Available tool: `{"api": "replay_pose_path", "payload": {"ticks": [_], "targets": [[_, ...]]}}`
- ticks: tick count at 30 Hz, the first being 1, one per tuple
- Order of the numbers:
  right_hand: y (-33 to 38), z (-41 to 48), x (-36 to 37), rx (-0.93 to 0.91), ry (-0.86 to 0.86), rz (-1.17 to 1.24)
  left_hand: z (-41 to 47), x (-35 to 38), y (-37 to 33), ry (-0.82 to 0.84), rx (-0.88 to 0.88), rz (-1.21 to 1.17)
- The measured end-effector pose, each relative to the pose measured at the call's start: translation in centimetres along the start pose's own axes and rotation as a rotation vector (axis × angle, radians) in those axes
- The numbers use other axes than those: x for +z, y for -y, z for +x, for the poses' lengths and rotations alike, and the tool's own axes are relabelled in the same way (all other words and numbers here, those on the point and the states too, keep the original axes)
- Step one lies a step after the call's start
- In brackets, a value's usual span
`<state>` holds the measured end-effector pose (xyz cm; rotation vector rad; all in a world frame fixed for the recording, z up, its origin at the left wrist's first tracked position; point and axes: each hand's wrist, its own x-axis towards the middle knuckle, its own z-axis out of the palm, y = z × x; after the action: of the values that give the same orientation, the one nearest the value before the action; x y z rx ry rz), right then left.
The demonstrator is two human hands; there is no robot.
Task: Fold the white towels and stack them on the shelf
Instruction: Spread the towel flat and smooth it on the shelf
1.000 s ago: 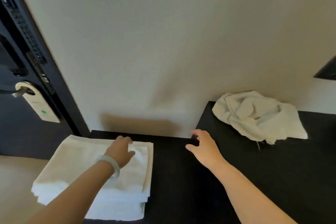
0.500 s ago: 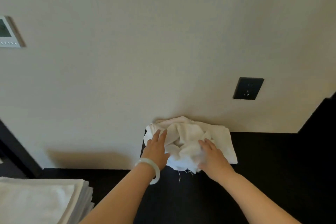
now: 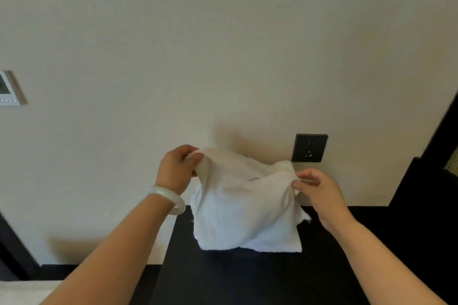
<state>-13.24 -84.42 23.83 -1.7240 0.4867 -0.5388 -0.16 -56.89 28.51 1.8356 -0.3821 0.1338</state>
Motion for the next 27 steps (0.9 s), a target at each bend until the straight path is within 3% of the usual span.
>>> {"api": "replay_pose_path", "payload": {"ticks": [4,6,8,10,12,14,18,20,22,27], "targets": [[4.5,0.9,-6.2,0.016,0.078,0.204,0.9,-1.9,-4.1,0.040,-0.061,-0.444],[5.2,1.1,-8.2,0.047,0.132,0.247,1.3,-2.1,-3.8,0.058,-0.119,-0.499],[4.5,1.0,-8.3,0.074,0.168,0.171,1.1,-1.0,-2.0,0.029,-0.213,-0.383],[2.3,0.6,-6.9,0.120,0.202,0.049,-0.1,1.2,0.9,0.044,-0.286,-0.076],[-0.5,-0.1,-5.3,0.183,0.288,-0.021,-2.5,3.9,3.7,0.128,-0.284,0.299],[-3.4,-0.7,-4.6,0.232,0.342,-0.079,-5.7,6.8,5.7,0.238,-0.234,0.460],[-8.9,-1.4,-5.1,0.334,0.281,-0.516,-12.1,12.3,7.5,0.403,-0.216,0.344],[-11.2,-2.0,-5.3,0.447,0.336,-0.698,-14.0,14.6,7.6,0.497,-0.275,0.236],[-12.9,-2.9,-5.2,0.556,0.402,-0.724,-15.2,16.6,7.4,0.591,-0.360,0.151],[-14.2,-5.3,-4.3,0.632,0.568,-0.667,-16.8,19.4,7.0,0.783,-0.410,0.209]]}}
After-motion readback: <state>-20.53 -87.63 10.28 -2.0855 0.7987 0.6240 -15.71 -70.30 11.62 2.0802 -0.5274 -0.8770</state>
